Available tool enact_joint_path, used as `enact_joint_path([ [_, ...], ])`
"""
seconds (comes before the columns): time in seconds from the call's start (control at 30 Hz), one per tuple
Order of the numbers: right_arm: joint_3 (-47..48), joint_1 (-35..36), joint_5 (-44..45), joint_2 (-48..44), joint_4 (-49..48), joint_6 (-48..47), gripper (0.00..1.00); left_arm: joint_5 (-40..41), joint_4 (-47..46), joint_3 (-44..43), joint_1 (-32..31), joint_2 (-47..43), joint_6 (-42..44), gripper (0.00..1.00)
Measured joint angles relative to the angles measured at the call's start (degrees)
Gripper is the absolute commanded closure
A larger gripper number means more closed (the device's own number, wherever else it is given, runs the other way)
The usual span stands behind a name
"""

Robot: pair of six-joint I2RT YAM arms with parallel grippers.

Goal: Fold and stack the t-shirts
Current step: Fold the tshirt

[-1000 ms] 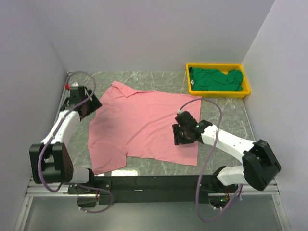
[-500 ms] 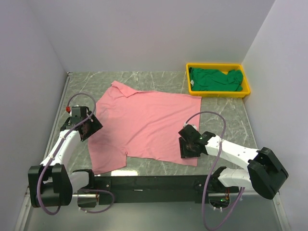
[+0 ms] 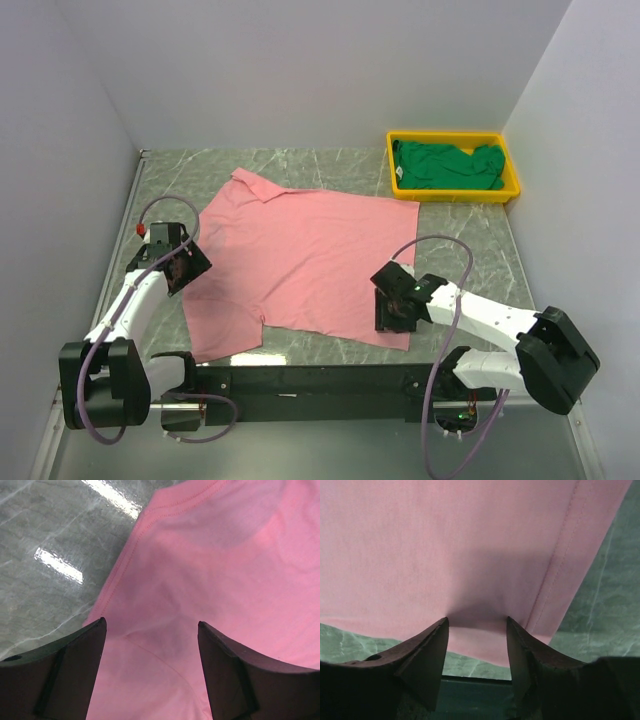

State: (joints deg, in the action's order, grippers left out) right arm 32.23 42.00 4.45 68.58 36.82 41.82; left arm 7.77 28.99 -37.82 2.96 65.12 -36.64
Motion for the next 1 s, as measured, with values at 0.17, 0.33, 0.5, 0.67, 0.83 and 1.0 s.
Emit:
enact_joint_path([
  [0.17,0.3,0.3,1.7,-0.3,5.7,2.3,0.41,0.7,0.0,0.0,0.0,0.8,0.2,0.21],
  [0.33,1.6,0.4,3.7,-0.2,12.3,3.0,0.41,0.7,0.0,0.0,0.0,1.5,0.5,0.21],
  [0.5,5.0,0.4,6.8,-0.9,16.0,3.3,0.41,0.7,0.0,0.0,0.0,1.5,1.0,0.2],
  [0.67,9.0,-3.1,6.8,-5.1,13.7,1.0,0.45,-0.1,0.0,-0.8,0.0,1.6,1.1,0.28],
  [0.83,8.8,-10.1,3.1,-5.9,6.3,-2.3,0.5,-1.0,-0.5,-1.5,0.0,3.0,1.0,0.48],
  [1.0,7.2,-17.7,-0.1,-6.0,0.4,-4.8,0.52,-2.0,-1.1,-2.3,0.0,5.3,0.8,0.57],
])
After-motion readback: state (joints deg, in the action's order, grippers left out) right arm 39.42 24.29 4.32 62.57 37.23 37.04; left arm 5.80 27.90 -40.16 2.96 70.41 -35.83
